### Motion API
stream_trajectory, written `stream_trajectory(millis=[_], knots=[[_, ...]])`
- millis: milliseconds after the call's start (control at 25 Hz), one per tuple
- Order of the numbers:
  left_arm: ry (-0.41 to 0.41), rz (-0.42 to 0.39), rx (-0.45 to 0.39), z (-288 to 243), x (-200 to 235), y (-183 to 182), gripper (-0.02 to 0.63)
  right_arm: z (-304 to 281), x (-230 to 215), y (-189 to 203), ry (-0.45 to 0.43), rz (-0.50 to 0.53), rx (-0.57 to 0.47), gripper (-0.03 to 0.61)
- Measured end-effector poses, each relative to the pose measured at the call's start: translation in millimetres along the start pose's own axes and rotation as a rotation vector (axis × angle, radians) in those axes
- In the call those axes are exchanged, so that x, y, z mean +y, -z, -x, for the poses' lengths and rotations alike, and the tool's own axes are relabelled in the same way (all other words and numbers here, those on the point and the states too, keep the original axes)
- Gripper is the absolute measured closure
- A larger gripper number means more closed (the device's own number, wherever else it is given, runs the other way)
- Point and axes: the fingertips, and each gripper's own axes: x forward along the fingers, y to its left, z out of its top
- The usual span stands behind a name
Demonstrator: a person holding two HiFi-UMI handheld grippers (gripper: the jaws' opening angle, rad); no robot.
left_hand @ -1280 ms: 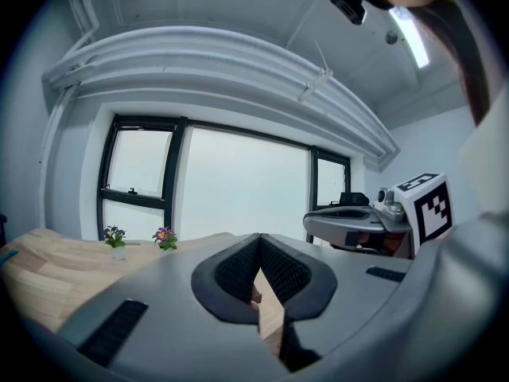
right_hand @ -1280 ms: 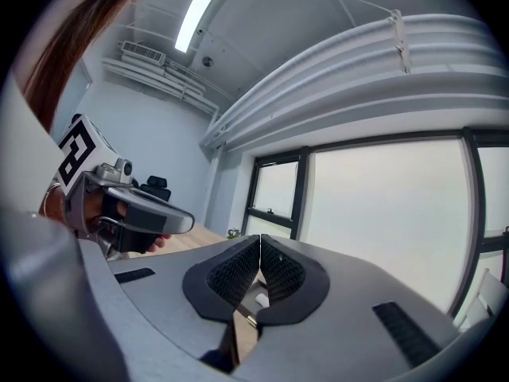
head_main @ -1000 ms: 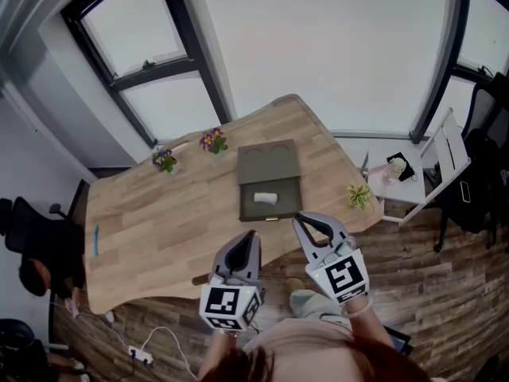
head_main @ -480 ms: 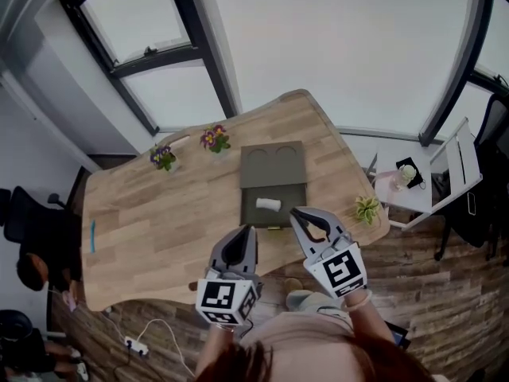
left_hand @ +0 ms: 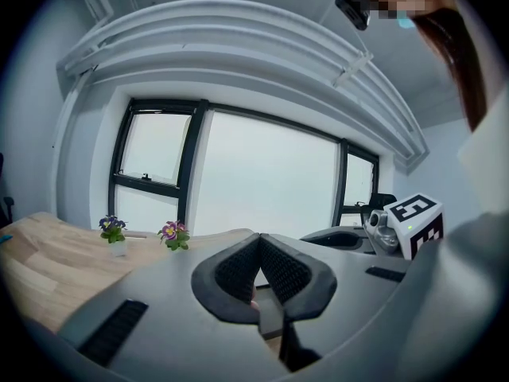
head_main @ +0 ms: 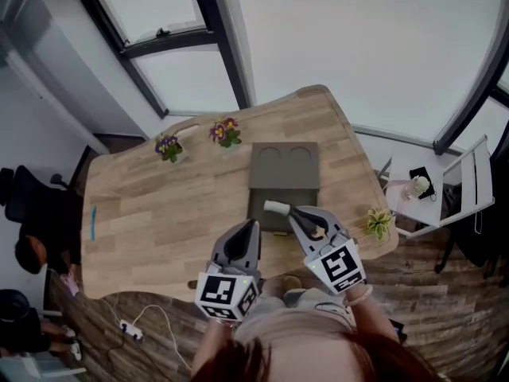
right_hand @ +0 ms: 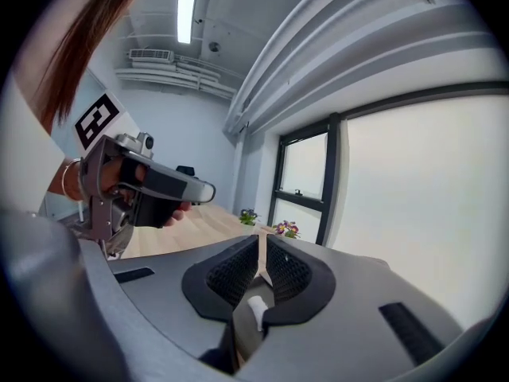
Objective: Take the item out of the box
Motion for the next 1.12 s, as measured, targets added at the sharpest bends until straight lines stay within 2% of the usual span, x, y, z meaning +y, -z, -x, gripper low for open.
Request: stream_trajectory(millis=[360,600,1120], knots=[[0.02,-0.002,0.014,-5.4,26.8,-0.6,0.614,-34.5,1.0,28.9,-0.037,-0.013,0.09,0.572],[0.058,0.004,0.028,-14.0,44.9,-1.2,0.614,-56.6,2.2,45.2,-0.049,-0.043,0.14,0.544],[0.105,0.003,0.068,-24.5,65.2,14.0,0.614,-89.1,7.9,95.8,-0.11,-0.009,0.292,0.504]])
